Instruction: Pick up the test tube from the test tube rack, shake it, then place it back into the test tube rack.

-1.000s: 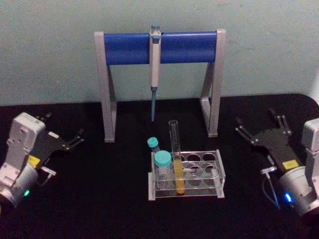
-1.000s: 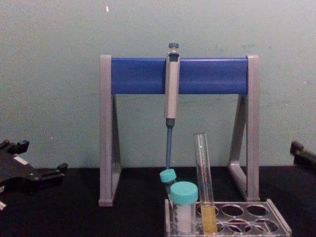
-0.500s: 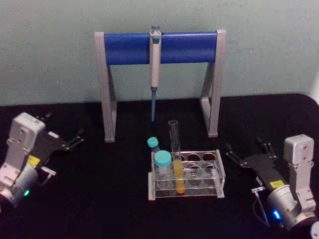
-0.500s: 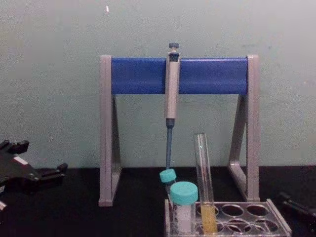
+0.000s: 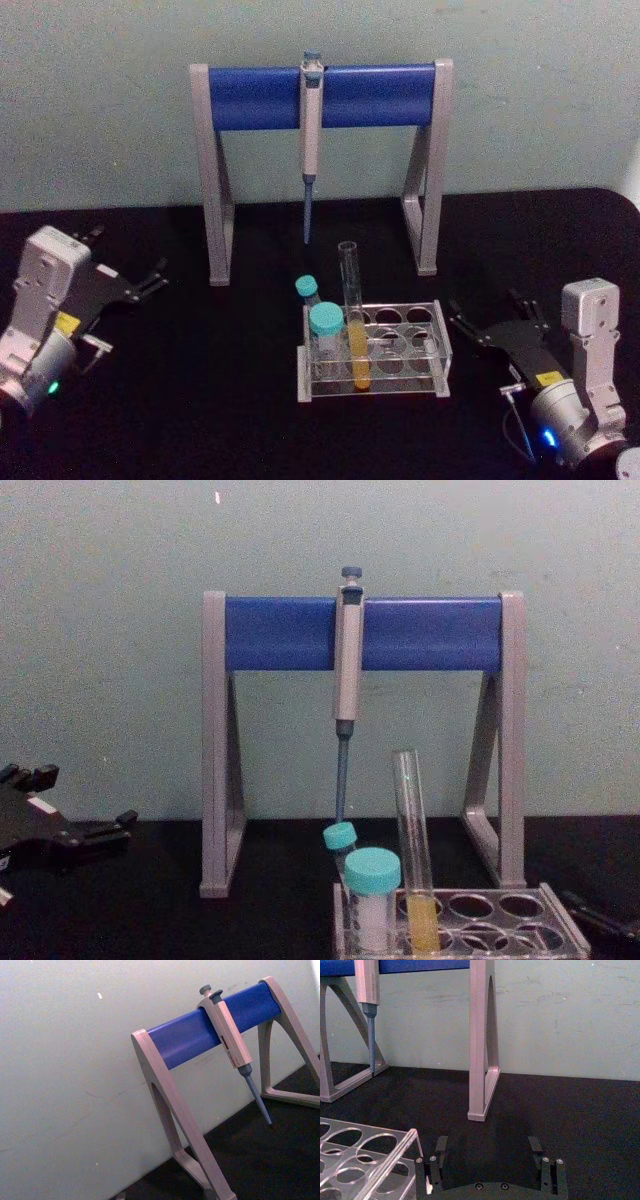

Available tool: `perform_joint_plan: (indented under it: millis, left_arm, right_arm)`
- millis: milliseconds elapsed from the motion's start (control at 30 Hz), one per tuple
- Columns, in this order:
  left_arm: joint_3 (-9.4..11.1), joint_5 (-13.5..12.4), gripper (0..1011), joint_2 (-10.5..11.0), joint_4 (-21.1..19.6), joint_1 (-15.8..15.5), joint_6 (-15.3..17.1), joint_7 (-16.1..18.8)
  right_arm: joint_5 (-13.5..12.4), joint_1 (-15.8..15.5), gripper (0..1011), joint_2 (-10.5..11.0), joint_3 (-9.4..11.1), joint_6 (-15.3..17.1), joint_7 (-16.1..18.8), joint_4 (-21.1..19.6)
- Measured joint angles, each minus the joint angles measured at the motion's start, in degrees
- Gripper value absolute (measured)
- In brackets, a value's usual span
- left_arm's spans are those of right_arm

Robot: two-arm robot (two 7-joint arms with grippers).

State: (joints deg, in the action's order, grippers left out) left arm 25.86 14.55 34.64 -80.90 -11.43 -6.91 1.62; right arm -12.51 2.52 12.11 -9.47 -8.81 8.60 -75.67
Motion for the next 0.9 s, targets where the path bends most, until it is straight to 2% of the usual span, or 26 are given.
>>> perform_joint_plan:
  millis: [900]
  left_arm:
    - [0.00,0.00,1001,0.00,0.00,0.00,0.00,0.00]
  right_arm:
    - [-0.13,-0.03,1000,0.19,-0.18,-0.22,-0.16,-0.33]
